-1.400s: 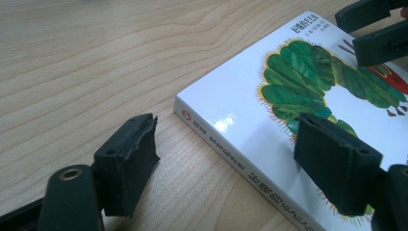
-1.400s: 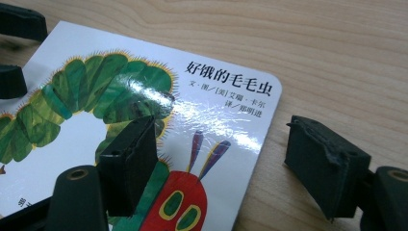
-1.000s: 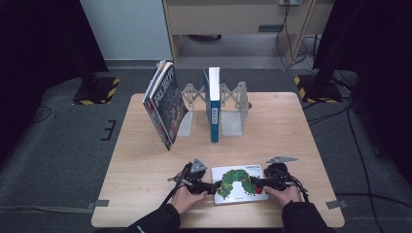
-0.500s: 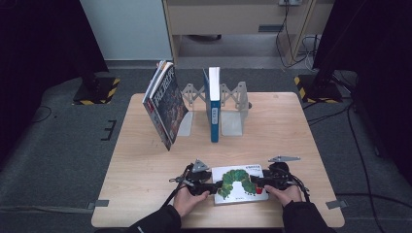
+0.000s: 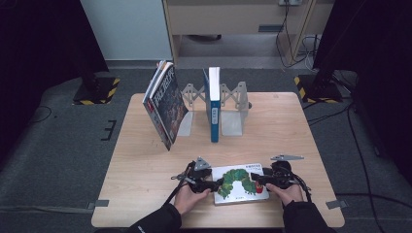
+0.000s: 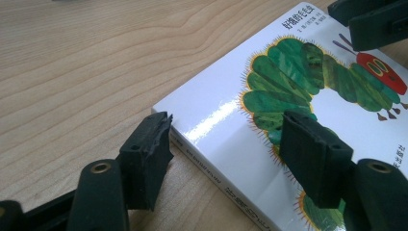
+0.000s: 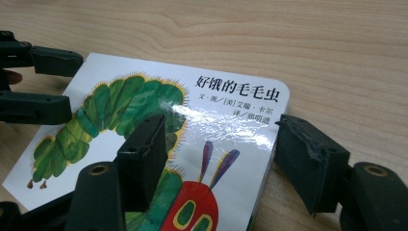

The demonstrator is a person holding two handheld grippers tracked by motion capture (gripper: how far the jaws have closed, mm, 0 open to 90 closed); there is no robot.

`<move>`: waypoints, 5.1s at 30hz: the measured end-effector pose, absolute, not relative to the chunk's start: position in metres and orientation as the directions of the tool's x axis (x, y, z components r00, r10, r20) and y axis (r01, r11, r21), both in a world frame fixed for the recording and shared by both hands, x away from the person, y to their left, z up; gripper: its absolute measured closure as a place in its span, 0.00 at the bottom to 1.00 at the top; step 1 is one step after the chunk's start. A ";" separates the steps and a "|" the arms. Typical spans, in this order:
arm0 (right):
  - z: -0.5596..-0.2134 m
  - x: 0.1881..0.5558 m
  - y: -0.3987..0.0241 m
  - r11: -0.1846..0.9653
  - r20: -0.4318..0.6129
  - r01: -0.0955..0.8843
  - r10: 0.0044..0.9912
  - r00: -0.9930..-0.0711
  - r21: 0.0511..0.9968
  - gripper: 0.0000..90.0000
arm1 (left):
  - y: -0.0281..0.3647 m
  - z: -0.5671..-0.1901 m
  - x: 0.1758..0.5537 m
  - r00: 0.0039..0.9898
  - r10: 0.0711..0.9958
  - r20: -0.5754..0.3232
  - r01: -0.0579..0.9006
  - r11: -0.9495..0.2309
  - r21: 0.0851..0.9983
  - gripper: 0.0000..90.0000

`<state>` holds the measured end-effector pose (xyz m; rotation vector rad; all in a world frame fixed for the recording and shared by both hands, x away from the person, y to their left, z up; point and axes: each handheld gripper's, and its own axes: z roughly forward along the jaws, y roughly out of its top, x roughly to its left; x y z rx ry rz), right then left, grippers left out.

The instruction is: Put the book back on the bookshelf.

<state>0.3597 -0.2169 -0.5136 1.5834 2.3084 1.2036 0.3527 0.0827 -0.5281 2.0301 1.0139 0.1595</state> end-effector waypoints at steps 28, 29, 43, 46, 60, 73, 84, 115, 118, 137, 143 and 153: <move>-0.518 0.358 -0.213 0.228 0.272 0.740 0.830 -0.488 0.633 0.31 | 0.081 -0.521 0.341 0.670 0.710 -0.216 0.612 -0.364 0.702 0.46; -0.518 0.358 -0.213 0.228 0.272 0.740 0.830 -0.488 0.633 0.31 | 0.081 -0.521 0.341 0.670 0.710 -0.216 0.612 -0.364 0.702 0.45; -0.519 0.358 -0.212 0.197 0.315 0.766 0.827 -0.465 0.612 0.34 | 0.083 -0.526 0.345 0.663 0.712 -0.231 0.611 -0.336 0.716 0.44; -0.519 0.358 -0.211 0.197 0.311 0.764 0.829 -0.464 0.614 0.33 | 0.083 -0.526 0.345 0.662 0.713 -0.231 0.610 -0.333 0.719 0.44; -0.515 0.360 -0.215 0.162 0.342 0.755 0.817 -0.464 0.635 0.32 | 0.085 -0.526 0.349 0.661 0.714 -0.230 0.605 -0.327 0.726 0.42; -0.509 0.358 -0.220 0.120 0.372 0.731 0.798 -0.474 0.672 0.31 | 0.089 -0.526 0.350 0.662 0.711 -0.239 0.609 -0.324 0.723 0.39; -0.503 0.358 -0.220 0.069 0.401 0.705 0.781 -0.478 0.706 0.32 | 0.090 -0.528 0.352 0.660 0.705 -0.258 0.615 -0.311 0.725 0.35; -0.495 0.354 -0.220 0.002 0.450 0.678 0.746 -0.491 0.735 0.33 | 0.094 -0.534 0.356 0.638 0.716 -0.283 0.623 -0.265 0.736 0.18; -0.495 0.354 -0.220 0.012 0.445 0.684 0.752 -0.487 0.729 0.34 | 0.094 -0.534 0.356 0.640 0.716 -0.279 0.620 -0.268 0.738 0.17; -0.502 0.358 -0.213 0.067 0.440 0.708 0.742 -0.506 0.703 0.35 | 0.095 -0.536 0.357 0.647 0.712 -0.273 0.608 -0.266 0.748 0.15; -0.506 0.364 -0.209 0.097 0.436 0.718 0.736 -0.518 0.689 0.33 | 0.093 -0.536 0.356 0.661 0.702 -0.266 0.601 -0.282 0.748 0.10; -0.509 0.365 -0.203 0.133 0.436 0.727 0.722 -0.537 0.674 0.35 | 0.093 -0.537 0.357 0.677 0.678 -0.286 0.599 -0.282 0.750 0.12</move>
